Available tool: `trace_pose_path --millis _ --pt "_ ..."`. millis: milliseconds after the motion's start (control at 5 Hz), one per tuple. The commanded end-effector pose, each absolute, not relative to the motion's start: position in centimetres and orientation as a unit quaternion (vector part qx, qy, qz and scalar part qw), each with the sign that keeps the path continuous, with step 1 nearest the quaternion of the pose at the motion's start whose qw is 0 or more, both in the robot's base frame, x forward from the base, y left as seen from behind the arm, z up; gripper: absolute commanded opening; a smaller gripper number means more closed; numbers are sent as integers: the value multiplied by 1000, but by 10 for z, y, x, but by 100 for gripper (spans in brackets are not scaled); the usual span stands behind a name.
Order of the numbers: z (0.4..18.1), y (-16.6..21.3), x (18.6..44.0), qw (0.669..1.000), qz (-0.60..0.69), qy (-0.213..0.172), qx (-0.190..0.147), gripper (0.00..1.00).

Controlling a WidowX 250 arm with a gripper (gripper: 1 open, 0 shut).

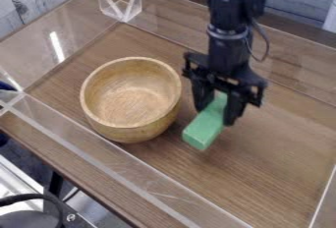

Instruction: Remove the green block from inside the brown bowl and put it on the table

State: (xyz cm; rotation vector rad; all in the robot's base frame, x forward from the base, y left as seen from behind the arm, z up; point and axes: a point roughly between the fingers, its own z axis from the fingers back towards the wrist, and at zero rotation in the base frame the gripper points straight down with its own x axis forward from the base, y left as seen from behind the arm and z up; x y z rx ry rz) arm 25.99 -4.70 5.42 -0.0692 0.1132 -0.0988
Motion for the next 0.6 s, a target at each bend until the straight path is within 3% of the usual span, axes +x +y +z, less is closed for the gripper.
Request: trace_pose_path --millis 0,400 --pt "49 -52 268 997 -56 41 -32 0" --pt "41 -53 269 997 -59 43 -30 0"
